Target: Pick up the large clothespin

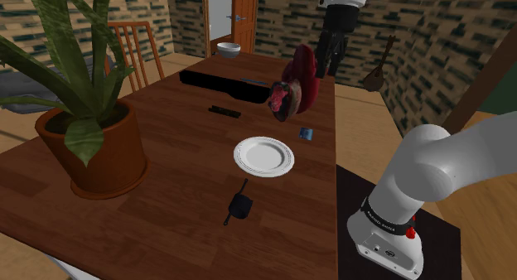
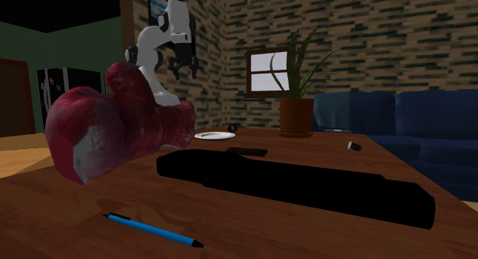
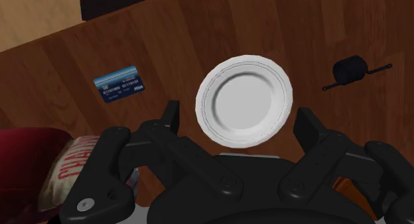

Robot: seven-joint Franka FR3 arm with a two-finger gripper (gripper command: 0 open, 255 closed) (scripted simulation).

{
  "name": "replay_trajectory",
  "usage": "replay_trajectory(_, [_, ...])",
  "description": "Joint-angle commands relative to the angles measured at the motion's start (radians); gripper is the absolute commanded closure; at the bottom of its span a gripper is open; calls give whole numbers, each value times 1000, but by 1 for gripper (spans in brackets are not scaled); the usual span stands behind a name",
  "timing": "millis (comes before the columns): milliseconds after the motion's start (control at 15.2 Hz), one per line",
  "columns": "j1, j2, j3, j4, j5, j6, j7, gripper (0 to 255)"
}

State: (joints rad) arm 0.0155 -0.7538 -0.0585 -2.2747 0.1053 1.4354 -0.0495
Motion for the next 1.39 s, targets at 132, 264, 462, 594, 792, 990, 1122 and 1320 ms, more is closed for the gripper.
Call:
replay_trajectory(132, [5,55,-9,-3,-9,59,-30,0])
replay_trajectory(264, [11,115,-17,0,-16,117,-60,0])
replay_trajectory(462, [19,209,-29,15,-24,199,-103,0])
replay_trajectory(594, [24,276,-36,32,-27,249,-131,0])
replay_trajectory(792, [32,379,-46,68,-28,319,-172,0])
replay_trajectory(990, [40,486,-53,117,-26,381,-212,0])
replay_trajectory(1122, [44,559,-57,156,-22,416,-238,0])
replay_trajectory(1320, [48,670,-61,225,-15,461,-276,0])
